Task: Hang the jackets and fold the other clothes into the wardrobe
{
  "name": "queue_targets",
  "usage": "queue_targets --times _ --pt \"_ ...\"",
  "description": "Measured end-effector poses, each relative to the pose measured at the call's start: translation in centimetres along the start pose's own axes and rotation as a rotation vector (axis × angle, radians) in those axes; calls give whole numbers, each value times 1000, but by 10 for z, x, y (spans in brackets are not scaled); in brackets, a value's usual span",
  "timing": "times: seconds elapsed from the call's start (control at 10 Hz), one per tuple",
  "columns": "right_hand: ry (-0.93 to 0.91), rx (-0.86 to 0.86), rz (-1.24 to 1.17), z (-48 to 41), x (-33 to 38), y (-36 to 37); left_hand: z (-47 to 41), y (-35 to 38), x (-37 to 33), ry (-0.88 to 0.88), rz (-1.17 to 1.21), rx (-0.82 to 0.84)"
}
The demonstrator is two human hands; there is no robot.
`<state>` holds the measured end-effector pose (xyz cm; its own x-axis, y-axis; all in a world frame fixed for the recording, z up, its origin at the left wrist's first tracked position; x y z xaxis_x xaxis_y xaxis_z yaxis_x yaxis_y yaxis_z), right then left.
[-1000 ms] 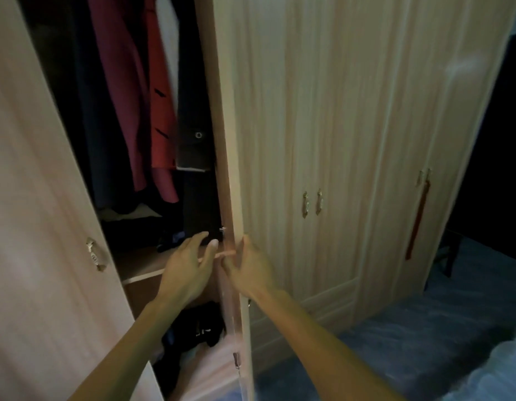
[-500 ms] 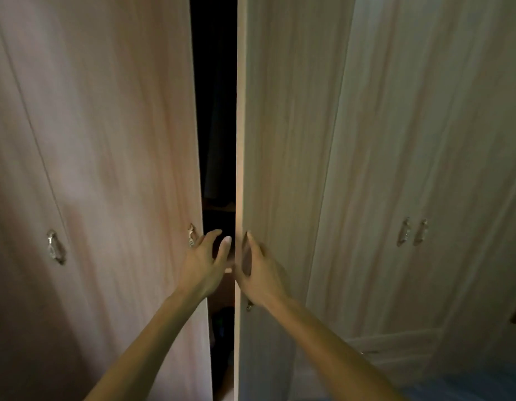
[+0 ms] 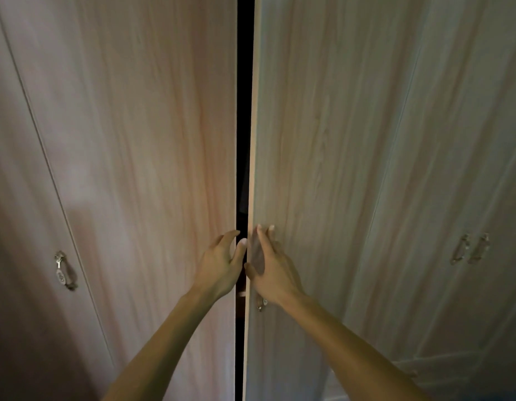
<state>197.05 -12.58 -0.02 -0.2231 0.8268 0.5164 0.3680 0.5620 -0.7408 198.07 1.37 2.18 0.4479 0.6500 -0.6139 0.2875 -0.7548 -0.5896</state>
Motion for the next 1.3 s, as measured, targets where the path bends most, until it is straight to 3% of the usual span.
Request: queue_targets --times 0.5,0.8,0.9,1.1,1.3 --pt "109 106 45 -92 -2 27 -54 16 34 -24 -52 39" --pt "123 60 112 -117 1 38 -67 12 59 -45 -102 58" --pt "124 65 129 -113 3 37 -64 9 61 -44 -108 71" --pt "-27 -123 165 -78 12 19 -43 -1 52 11 -105 34" --pt "-77 -162 79 -20 12 -10 5 -11 29 -30 -109 39"
Point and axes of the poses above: each hand's wrist, its own z-axis away from the middle knuckle, its own y-axis out of the palm, x = y × z, the point moved 1 cm from there along -z, towards the middle knuckle, and after that the axes turned 5 degrees about -x, right-handed, at the moved point
